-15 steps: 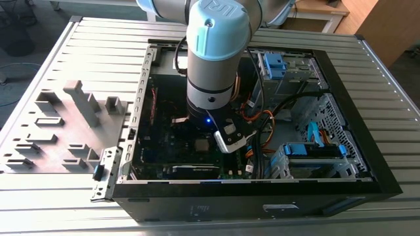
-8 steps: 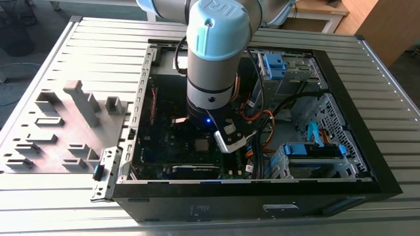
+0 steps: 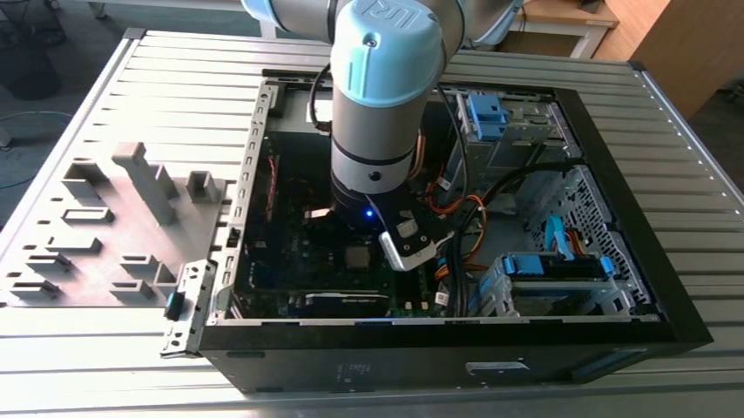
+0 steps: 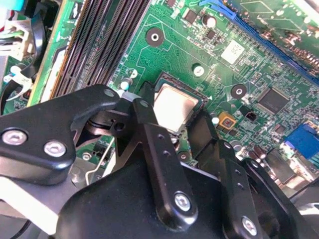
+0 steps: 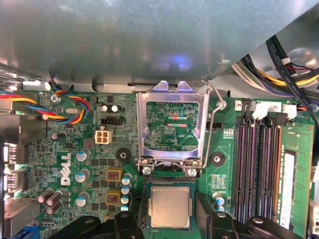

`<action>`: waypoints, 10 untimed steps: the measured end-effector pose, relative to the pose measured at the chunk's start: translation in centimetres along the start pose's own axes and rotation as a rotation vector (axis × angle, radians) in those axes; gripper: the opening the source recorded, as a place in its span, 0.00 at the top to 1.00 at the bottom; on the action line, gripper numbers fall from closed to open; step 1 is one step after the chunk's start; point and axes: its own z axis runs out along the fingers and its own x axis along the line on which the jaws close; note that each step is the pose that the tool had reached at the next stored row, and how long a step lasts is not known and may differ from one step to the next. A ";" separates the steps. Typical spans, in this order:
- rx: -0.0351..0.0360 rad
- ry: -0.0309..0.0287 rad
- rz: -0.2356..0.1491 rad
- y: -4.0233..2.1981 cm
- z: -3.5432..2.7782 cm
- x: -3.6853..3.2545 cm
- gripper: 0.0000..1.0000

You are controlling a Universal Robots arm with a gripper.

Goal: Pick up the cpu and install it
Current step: 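Place the cpu into insertion slot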

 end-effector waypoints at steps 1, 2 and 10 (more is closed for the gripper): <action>0.0000 -0.0001 0.000 0.00 0.00 0.00 0.49; 0.0000 0.0000 0.000 0.00 0.00 0.00 0.49; -0.0002 -0.0001 0.000 -0.01 -0.45 -0.01 0.49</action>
